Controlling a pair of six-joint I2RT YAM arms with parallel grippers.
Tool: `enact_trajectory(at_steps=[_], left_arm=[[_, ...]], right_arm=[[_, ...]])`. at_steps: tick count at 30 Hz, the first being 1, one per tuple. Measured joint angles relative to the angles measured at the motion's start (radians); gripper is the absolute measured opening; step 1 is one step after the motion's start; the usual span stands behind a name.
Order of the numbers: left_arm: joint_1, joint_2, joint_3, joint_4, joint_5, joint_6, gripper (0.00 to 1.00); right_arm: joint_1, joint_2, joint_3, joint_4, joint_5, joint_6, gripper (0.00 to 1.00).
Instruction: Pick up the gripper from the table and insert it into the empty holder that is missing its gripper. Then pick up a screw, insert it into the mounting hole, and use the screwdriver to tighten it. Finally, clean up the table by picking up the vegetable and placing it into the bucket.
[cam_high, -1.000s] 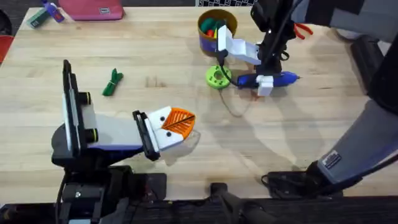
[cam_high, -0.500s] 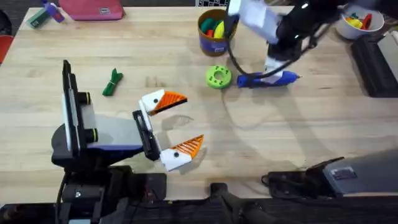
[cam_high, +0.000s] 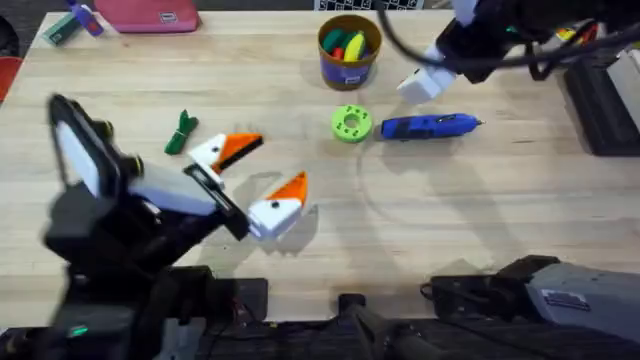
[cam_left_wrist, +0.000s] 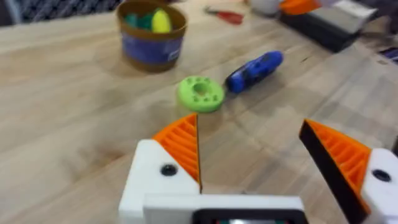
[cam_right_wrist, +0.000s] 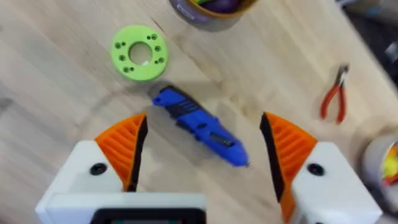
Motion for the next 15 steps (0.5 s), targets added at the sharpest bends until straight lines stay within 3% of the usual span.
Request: enact_trajectory(at_steps=[5, 10, 15], left_arm=[[0.000, 0.234, 0.305, -0.265, -0.208, 0.090, 0.985], [0.000, 0.482, 0.583, -0.476, -0.393, 0.129, 0.985], [0.015, 0.704, 0.799, -0.634, -0.514, 0.151, 0.985]], right_arm=[[-0.001, -0.052, 0.000, -0.022, -0.040, 0.167, 0.994], [0.000, -0.090, -0.010, -0.019, -0.085, 0.244, 0.994], [-0.003, -0.140, -0.107, 0.033, -0.129, 0.296, 0.994]])
